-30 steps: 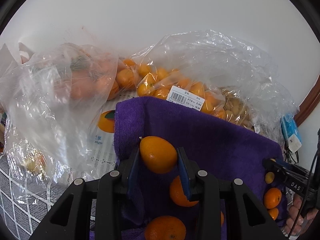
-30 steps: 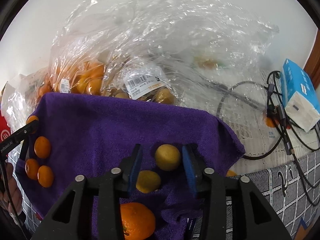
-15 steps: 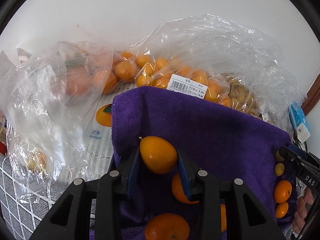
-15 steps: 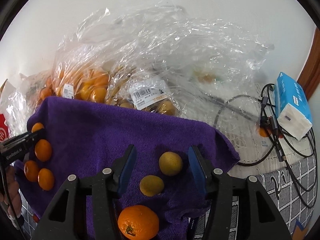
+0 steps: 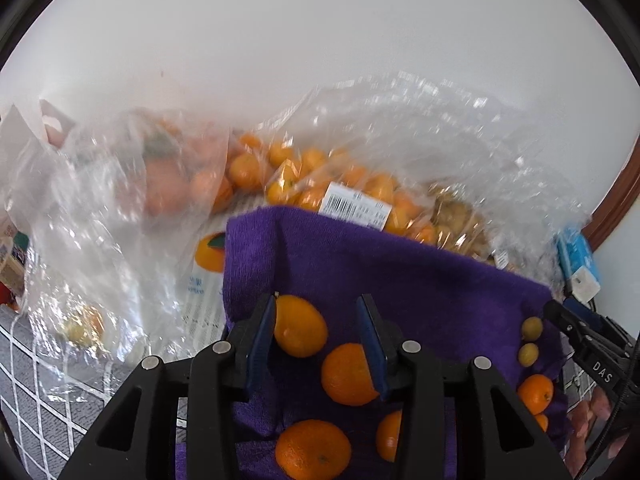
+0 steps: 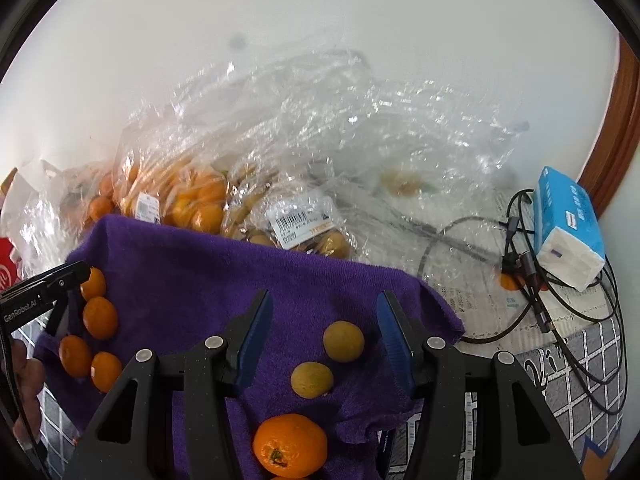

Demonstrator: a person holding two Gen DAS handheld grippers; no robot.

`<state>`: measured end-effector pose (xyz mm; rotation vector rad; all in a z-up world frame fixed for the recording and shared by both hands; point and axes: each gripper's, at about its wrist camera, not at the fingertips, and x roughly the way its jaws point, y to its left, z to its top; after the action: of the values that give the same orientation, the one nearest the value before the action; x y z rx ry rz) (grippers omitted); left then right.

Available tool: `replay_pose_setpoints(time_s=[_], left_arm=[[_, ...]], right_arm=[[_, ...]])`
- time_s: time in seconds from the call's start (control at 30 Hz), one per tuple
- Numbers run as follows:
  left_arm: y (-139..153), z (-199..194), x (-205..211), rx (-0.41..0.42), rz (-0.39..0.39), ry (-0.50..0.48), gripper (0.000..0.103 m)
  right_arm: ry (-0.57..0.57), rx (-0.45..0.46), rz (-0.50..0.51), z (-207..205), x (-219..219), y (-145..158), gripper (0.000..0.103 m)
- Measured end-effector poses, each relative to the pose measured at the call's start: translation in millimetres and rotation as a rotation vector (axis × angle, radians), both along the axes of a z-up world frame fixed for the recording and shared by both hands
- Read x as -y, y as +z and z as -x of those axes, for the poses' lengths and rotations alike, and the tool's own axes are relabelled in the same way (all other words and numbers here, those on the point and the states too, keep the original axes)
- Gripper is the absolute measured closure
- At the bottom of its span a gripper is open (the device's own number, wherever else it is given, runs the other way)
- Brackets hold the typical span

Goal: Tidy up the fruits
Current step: 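Open the right gripper on the towel while the left gripper releases its orange, then grasp an orange on the blue star mat with the right gripper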

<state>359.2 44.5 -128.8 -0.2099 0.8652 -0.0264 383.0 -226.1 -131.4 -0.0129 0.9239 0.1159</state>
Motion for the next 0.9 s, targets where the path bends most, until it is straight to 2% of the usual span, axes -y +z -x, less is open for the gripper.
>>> replay_pose_setpoints(time_s=[0.2, 0.3, 0.4, 0.5, 0.57, 0.77, 0.83, 0.9], left_arm=[[24, 13, -10, 0.060, 0.059, -0.007, 0.064], [38, 24, -15, 0.098, 0.071, -0.019, 0.064], [47, 27, -9, 0.097, 0.096, -0.063, 0.064], [66, 39, -10, 0.133, 0.063, -0.119, 0.064], [81, 49, -14, 0.174, 0.050, -0.121, 0.064], [111, 79, -23, 0.200, 0.133, -0.103, 0.064], [115, 97, -20, 0.204, 0.101, -0.114, 0.064], [113, 112, -21, 0.213, 0.050, -0.114, 0.064]], right_arm=[[-0.004, 0.024, 0.003, 14, -8, 17, 0.049], [0.012, 0.013, -0.036, 31, -9, 21, 0.049], [0.005, 0.010, -0.016, 50, -11, 23, 0.049], [0.000, 0.012, 0.013, 75, -10, 28, 0.049], [0.001, 0.015, 0.015, 91, -8, 32, 0.049], [-0.006, 0.006, -0.018, 138, -5, 34, 0.049], [0.002, 0.019, -0.025, 154, -11, 32, 0.049], [0.022, 0.031, -0.024, 166, -20, 28, 0.057]])
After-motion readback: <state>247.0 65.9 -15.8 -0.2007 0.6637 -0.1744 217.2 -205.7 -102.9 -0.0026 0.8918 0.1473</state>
